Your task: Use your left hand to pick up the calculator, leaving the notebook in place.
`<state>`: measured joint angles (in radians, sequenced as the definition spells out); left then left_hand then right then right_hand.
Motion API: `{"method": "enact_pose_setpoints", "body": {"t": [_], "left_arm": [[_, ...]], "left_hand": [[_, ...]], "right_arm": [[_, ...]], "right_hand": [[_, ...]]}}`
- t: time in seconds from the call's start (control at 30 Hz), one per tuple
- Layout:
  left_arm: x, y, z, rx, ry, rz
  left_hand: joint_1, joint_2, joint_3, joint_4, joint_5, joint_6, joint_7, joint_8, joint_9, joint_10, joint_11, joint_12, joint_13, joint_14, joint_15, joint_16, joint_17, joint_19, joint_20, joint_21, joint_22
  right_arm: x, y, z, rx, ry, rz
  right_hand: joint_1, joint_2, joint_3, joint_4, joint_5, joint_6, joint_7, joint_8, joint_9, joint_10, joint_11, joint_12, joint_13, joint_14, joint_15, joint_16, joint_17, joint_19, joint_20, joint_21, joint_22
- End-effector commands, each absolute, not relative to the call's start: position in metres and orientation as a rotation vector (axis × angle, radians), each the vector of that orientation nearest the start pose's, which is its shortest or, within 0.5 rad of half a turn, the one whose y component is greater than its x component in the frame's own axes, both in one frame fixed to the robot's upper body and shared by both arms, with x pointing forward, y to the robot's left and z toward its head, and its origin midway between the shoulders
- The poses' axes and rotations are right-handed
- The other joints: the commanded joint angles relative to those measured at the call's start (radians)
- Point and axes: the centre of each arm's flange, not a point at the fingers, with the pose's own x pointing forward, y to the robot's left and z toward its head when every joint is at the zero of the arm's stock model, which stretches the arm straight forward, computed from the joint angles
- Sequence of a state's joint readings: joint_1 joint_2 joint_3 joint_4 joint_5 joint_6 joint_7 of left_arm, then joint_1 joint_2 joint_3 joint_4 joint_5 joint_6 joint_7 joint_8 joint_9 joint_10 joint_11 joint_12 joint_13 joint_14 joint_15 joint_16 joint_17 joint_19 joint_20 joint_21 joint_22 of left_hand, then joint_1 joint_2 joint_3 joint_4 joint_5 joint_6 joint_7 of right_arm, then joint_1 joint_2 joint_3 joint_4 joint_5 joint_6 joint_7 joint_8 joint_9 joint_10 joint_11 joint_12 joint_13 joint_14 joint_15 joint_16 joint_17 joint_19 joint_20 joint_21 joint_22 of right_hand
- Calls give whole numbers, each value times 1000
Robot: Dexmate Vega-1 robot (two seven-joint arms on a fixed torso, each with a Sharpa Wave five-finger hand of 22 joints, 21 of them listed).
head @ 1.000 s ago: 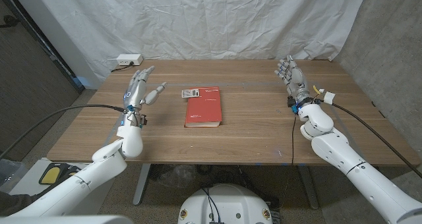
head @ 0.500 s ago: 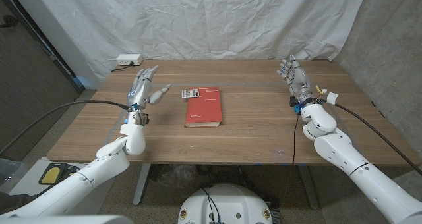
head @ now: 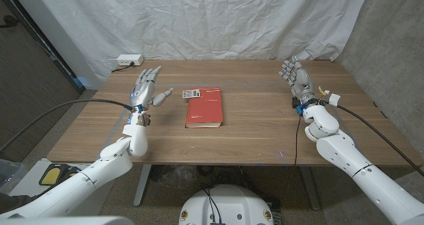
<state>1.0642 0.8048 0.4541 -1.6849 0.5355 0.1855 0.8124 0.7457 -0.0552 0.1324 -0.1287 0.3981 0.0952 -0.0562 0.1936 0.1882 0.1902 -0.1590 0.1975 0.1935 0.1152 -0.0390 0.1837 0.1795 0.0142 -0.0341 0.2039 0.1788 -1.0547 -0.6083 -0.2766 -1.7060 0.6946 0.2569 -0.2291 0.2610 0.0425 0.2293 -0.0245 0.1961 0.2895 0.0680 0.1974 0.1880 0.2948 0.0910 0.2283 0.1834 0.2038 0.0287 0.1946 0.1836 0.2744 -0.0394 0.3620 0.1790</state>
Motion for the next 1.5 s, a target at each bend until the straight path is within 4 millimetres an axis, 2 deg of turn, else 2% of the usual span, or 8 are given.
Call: {"method": "enact_pose_setpoints", "body": {"t": [0.03,0.3,0.5,0.6,1.27,1.5], "left_arm": [[549,319,-46,1294,-836,667],[549,317,-44,1385,-790,665],[551,313,-44,1433,-794,677],[553,312,-45,1448,-797,682],[567,302,-51,1573,-768,663],[570,297,-53,1619,-759,657]], "left_hand": [[8,-9,-5,-6,10,14,-3,9,6,17,-3,9,3,9,-53,4,4,3,-41,2,3],[7,-18,-11,-6,12,9,-5,8,6,11,-4,7,4,2,-52,3,5,2,-39,1,3],[7,-30,-22,-4,20,37,-5,19,7,51,-10,23,6,25,-59,13,6,10,-43,4,4],[7,-32,-24,-3,23,32,-4,17,7,41,-7,19,7,22,-59,12,7,10,-44,4,4],[15,-31,-28,-2,31,28,-9,15,7,41,-15,18,8,16,-64,10,8,11,-47,4,5],[25,-27,-27,-4,37,42,-16,21,7,55,-21,23,8,26,-76,14,7,13,-47,4,5]], "right_arm": [[574,-293,-1,138,-685,107],[574,-289,3,132,-676,118],[570,-290,9,126,-685,113],[569,-291,10,128,-686,109],[567,-294,13,136,-685,101],[569,-293,13,139,-683,104]], "right_hand": [[2,6,4,-4,-3,11,-1,4,4,6,0,1,4,7,-2,5,5,10,-10,-6,5],[1,7,4,-4,-3,11,-2,4,4,7,1,1,4,8,-1,5,5,10,-9,-8,5],[1,7,4,-5,-3,11,-2,4,4,9,0,1,4,11,-1,5,5,12,-10,-9,5],[0,7,3,-5,-3,10,-2,3,4,8,0,1,4,11,0,5,5,13,-9,-10,5],[-2,7,2,-6,-4,12,-1,3,4,14,0,1,4,15,-1,5,5,17,-8,-14,5],[-3,8,1,-6,-4,14,1,4,4,14,1,1,4,16,0,5,5,18,-8,-15,5]]}}
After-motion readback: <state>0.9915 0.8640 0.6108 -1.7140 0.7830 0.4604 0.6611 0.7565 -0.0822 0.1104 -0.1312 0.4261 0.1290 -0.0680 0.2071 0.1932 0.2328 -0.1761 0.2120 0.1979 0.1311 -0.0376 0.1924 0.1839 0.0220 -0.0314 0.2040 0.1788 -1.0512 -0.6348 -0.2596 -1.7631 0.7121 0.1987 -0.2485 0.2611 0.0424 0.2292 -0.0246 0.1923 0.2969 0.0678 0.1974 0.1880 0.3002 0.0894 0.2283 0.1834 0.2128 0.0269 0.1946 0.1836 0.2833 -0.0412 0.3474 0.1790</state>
